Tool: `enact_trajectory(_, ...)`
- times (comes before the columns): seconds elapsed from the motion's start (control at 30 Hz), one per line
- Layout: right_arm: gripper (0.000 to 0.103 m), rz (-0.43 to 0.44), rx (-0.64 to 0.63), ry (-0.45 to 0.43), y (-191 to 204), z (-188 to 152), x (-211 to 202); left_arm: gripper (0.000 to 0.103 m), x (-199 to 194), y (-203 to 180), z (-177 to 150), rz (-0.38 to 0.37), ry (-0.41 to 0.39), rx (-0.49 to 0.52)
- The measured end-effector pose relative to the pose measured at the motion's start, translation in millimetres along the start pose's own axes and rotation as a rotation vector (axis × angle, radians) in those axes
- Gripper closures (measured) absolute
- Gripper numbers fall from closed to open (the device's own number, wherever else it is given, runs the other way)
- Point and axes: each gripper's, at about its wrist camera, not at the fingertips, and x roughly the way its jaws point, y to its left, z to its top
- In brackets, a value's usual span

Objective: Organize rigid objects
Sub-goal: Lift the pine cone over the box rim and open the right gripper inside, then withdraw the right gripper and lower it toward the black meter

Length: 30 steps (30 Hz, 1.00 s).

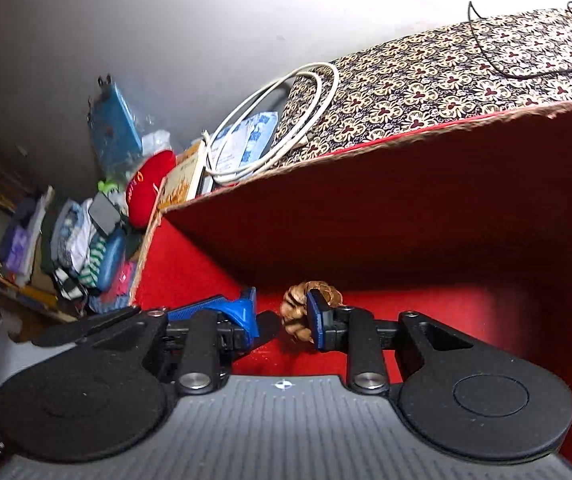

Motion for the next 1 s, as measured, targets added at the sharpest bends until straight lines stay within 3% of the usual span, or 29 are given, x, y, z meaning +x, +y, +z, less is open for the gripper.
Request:
enact_trajectory(0.2,0.094,0.004,0.044,-0.047,-4.4,-2.2,-4.7,0.058,-4.9,-8.6,-1.8,0.073,-0.011,0.025)
enact_trajectory(0.33,0.094,-0.062,-0.019,-0.116,5.7,-6.0,-14.4,0.058,-15.9,-19.8,-3.9,0.160,-0.012,0.074)
enact_trajectory(0.43,0.091,-0.103,-0.074,-0.203,14.2,-15.1,-31.2,0.051,-29.2,-21.0,-4.8,0.184,-0.014,0.063)
enact_trajectory(0.5,0.089,-0.090,-0.070,-0.241,13.4,-19.9,-43.5,0.038,-40.6,-21.5,-5.8,0.200,-0.028,0.056)
enact_trajectory(0.6,0.088,-0.081,-0.108,-0.303,17.9,-28.4,-64.3,0.031,-60.2,-27.8,-10.6,0.231,-0.062,0.068)
enact_trajectory(0.8,0.088,-0.086,-0.167,-0.379,30.7,-50.9,-96.1,0.029,-90.0,-38.0,-19.8,0.269,-0.106,0.073)
enact_trajectory(1.0,0.087,-0.120,-0.216,-0.420,38.2,-77.0,-115.8,0.026,-106.4,-42.7,-34.0,0.291,-0.090,0.050)
